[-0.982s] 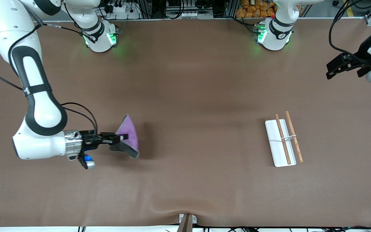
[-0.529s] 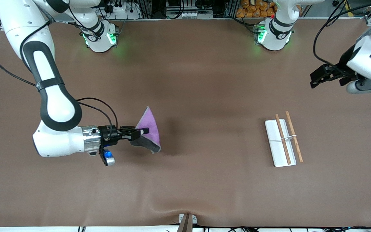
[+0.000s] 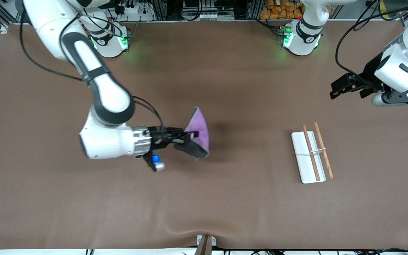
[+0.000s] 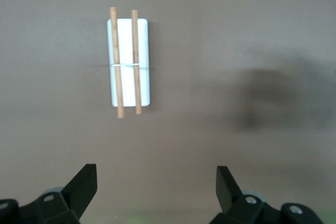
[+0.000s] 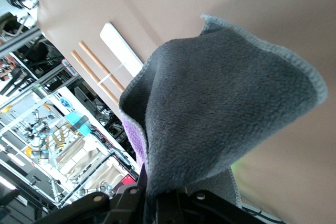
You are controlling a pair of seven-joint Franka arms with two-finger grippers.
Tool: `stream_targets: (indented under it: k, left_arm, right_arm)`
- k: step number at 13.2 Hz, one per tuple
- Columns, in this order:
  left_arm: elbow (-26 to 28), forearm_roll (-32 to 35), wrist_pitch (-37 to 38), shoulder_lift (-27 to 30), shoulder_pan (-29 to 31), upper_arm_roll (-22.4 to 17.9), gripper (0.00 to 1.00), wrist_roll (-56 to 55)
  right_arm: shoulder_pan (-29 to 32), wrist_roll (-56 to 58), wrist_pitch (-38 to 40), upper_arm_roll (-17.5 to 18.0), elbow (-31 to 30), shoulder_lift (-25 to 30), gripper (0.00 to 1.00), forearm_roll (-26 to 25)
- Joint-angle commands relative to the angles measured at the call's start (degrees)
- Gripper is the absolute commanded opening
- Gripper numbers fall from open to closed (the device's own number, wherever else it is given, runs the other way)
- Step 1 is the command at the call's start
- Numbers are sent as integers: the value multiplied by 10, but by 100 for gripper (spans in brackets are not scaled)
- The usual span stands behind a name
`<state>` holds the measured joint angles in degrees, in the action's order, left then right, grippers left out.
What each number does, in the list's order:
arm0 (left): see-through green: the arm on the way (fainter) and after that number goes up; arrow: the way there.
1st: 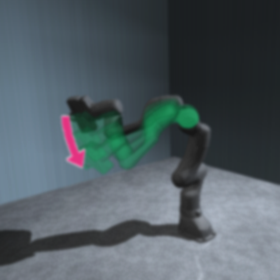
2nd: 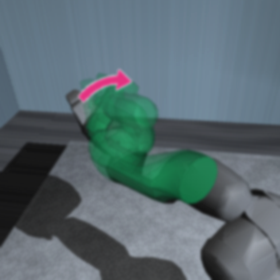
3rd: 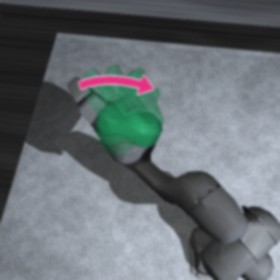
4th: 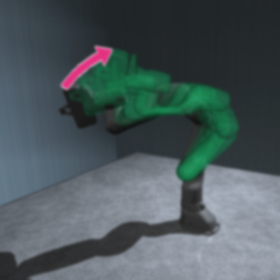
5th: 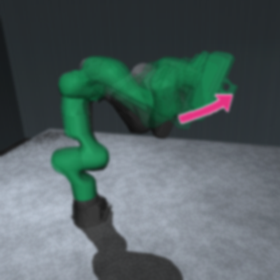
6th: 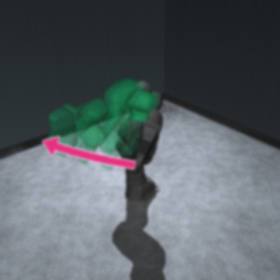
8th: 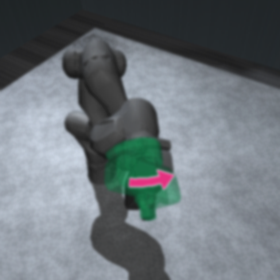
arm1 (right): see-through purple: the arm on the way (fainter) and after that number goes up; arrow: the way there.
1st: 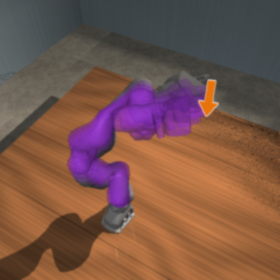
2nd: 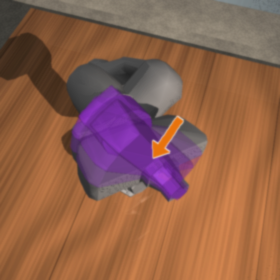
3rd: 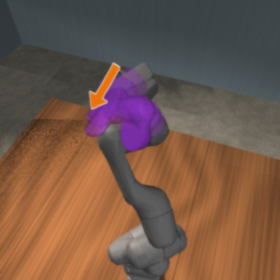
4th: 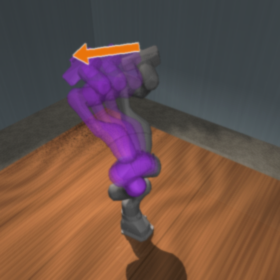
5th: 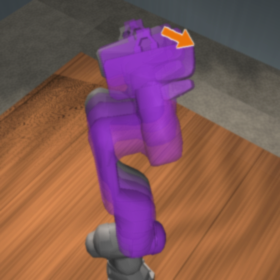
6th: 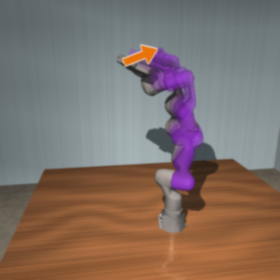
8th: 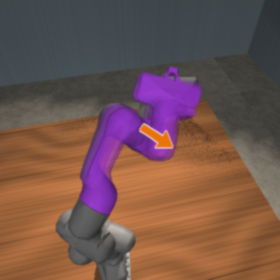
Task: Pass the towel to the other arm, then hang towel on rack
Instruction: 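Carry the towel toward the middle while the left gripper reaches toward it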
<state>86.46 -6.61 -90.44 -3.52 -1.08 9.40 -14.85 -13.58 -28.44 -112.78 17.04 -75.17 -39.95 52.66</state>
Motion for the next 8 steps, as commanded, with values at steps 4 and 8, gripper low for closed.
stream_targets:
  k: [4, 8]
  left_arm:
    - [-3, -102, -76, -81, -14, 0, 100, -25]
    - [-3, -119, -121, -126, -73, 0, 100, -190]
  right_arm:
    - [-127, -141, -116, -6, 38, 2, 0, -50]
    - [-155, -205, -190, -7, 38, 0, 0, -90]
